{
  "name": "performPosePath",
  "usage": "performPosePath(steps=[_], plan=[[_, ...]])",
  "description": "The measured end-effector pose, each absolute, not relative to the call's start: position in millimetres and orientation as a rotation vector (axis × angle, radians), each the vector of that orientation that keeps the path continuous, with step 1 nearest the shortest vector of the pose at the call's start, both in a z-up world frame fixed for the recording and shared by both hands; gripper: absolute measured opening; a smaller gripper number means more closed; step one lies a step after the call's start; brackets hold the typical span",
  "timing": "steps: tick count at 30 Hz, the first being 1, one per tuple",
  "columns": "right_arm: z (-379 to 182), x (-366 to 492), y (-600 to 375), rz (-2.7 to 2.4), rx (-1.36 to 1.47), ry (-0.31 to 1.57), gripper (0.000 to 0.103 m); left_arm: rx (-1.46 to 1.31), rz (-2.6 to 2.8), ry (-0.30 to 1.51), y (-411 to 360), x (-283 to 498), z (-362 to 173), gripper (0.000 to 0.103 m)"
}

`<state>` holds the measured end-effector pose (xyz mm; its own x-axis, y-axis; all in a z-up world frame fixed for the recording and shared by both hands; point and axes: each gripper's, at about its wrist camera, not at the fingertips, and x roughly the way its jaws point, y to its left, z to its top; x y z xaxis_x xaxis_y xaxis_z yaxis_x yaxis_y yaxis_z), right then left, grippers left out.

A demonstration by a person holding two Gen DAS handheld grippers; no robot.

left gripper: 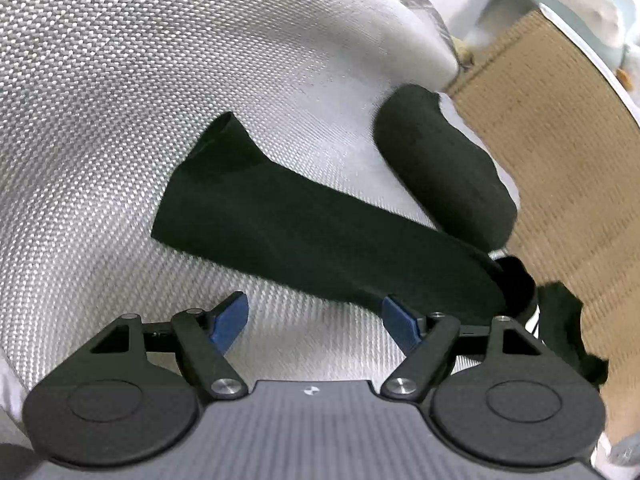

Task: Fold clothes
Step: 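Carry the held sleeve across the sweatshirt body with the right tool and release, then grasp the other black sleeve cuff with the left tool and lift it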

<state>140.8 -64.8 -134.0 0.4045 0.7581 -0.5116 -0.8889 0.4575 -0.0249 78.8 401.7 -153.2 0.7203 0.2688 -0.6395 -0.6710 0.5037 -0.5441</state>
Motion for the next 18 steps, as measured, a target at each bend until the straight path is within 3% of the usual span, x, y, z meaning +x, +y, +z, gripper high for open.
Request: performPosePath(steps=[11,12,16,18], plan=[[-149.0,156.2,-86.7,0.982,-0.21,0.554,0.033,-0.995,0.705,0.425,436.3,91.0,-159.1,0.078],[-150.2,157.8,-87.3,0.972,-0.209,0.562,0.033,-0.984,0.714,0.429,435.4,92.7,-158.6,0.074],[-155.0,164.0,-89.7,0.93,-0.203,0.595,0.033,-0.948,0.798,0.458,433.6,89.0,-158.3,0.03],[-156.4,166.4,-91.3,0.912,-0.195,0.606,0.033,-0.966,0.799,0.46,438.6,82.7,-161.9,0.015]])
